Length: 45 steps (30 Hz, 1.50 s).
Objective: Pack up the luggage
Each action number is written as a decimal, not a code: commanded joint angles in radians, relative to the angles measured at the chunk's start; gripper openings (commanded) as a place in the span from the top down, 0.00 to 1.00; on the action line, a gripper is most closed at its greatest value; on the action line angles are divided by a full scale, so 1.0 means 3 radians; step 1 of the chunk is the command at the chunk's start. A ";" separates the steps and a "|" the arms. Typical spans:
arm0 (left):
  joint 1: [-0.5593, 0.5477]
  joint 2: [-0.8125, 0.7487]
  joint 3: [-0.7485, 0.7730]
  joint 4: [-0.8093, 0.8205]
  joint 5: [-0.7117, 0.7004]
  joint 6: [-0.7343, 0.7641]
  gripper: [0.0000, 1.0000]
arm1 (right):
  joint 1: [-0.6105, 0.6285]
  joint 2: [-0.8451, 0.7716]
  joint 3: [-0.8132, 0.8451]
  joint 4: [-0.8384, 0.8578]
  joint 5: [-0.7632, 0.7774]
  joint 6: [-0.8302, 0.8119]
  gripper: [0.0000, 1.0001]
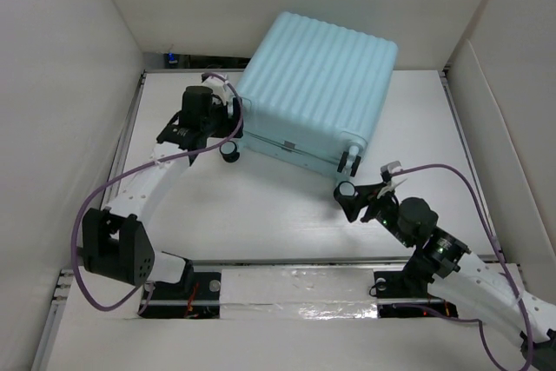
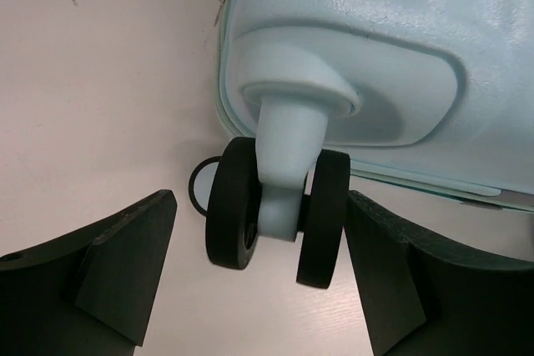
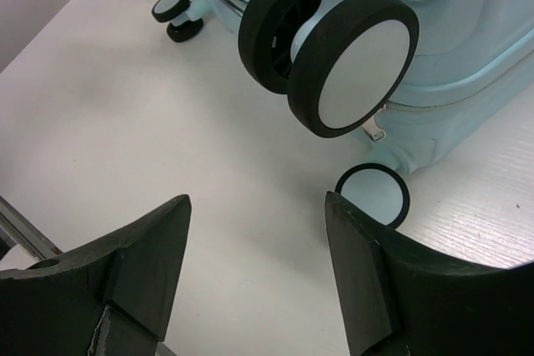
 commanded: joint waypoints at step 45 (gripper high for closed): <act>-0.0772 -0.1975 -0.1923 0.1626 0.1168 -0.1612 1.00 | -0.1147 0.0126 -0.0373 0.1146 -0.0939 0.0015 0.91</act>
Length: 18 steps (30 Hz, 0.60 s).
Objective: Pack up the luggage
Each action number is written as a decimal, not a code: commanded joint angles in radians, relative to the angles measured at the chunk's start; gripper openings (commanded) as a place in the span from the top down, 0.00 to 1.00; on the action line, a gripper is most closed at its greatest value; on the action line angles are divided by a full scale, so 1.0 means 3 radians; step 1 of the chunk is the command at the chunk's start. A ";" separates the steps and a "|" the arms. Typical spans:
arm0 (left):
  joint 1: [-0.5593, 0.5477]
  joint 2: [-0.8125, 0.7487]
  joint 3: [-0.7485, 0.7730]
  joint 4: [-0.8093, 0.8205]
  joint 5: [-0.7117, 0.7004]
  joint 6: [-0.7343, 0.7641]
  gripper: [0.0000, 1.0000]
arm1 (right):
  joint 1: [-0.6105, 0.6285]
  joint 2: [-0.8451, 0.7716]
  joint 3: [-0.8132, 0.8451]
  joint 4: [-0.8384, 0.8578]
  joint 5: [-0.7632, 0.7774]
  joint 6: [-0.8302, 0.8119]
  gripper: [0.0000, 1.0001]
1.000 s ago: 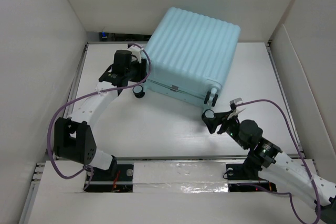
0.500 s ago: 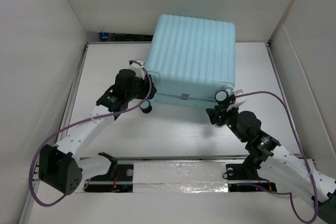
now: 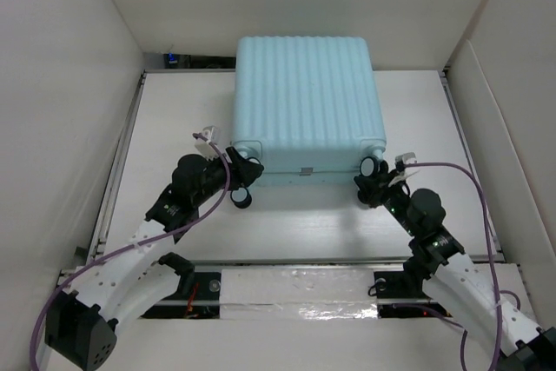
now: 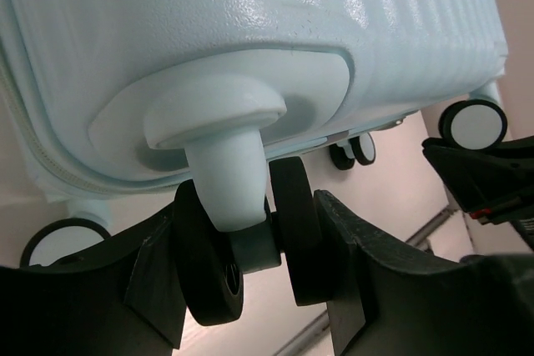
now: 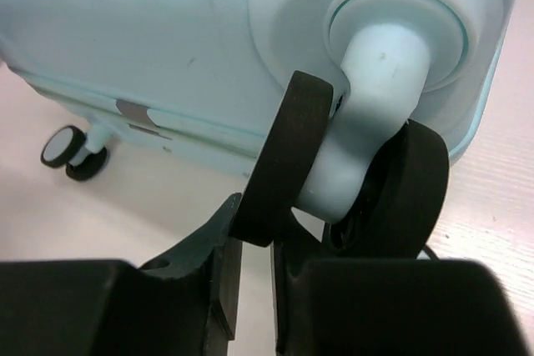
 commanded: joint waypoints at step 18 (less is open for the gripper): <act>-0.0072 -0.0037 -0.0331 0.2031 0.0279 -0.0360 1.00 | 0.0294 -0.0255 -0.0627 0.0302 0.0938 0.0588 0.87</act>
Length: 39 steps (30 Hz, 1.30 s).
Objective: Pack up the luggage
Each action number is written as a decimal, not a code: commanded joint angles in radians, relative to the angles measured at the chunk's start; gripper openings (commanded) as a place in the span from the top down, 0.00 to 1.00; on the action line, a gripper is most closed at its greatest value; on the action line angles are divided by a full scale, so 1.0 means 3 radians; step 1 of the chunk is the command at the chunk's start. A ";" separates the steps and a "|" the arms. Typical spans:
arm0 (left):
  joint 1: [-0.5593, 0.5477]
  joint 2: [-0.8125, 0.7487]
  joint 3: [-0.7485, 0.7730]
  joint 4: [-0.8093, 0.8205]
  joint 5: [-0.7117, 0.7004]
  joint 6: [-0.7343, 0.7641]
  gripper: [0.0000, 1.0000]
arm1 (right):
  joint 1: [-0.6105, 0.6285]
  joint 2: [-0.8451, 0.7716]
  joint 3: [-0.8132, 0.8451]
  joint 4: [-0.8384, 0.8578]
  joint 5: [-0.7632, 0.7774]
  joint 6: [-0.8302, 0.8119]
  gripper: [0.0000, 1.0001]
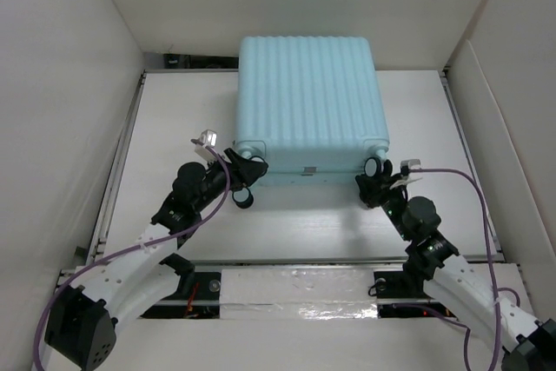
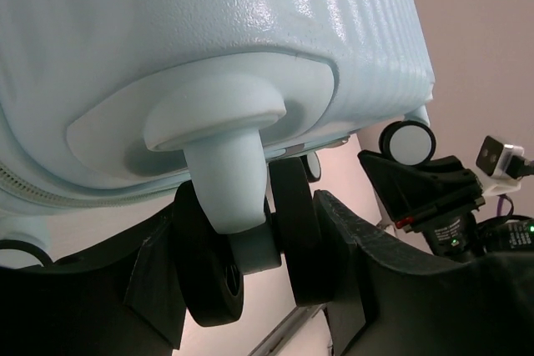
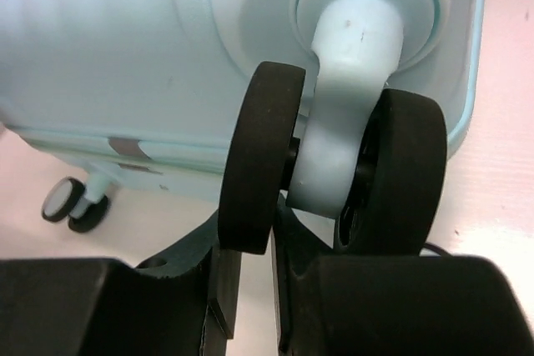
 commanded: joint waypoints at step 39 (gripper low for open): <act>-0.0051 0.0089 0.0113 0.1479 0.0070 0.0098 1.00 | -0.0234 0.1071 0.0071 0.1208 0.0847 -0.0452 0.65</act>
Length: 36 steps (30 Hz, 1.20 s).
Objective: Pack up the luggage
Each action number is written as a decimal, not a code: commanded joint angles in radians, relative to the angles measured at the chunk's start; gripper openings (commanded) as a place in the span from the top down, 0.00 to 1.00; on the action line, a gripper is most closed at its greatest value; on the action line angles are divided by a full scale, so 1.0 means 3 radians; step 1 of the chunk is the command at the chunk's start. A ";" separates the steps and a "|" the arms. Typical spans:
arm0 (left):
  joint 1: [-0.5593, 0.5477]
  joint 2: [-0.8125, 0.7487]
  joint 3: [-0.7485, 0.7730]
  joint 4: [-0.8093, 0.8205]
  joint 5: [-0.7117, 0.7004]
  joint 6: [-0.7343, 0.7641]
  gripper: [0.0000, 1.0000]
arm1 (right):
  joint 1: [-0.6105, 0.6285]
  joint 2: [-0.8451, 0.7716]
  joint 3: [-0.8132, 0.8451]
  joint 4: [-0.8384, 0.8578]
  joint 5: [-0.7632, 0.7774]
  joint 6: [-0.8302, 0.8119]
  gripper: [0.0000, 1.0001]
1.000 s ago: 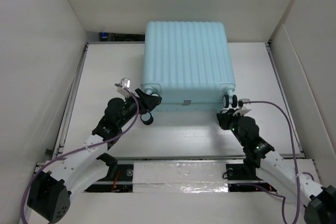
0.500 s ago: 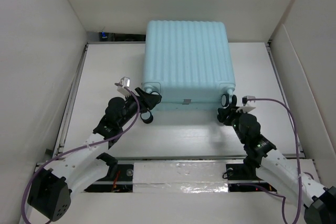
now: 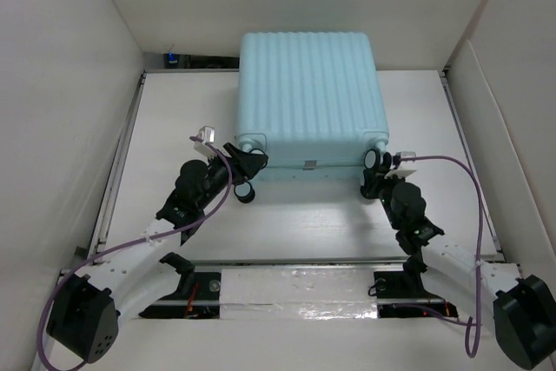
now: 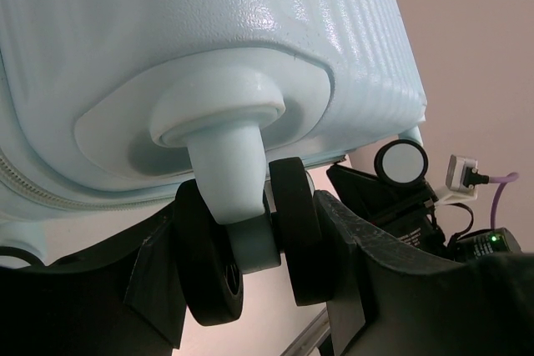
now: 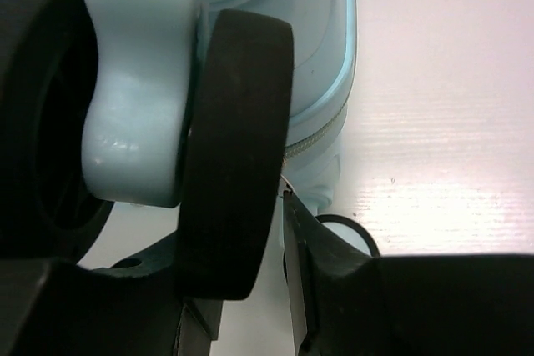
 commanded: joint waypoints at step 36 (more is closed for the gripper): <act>-0.0098 0.0655 0.0163 0.2173 0.0680 -0.0315 1.00 | 0.1830 0.3036 0.0531 0.3660 0.1055 -0.0285 1.00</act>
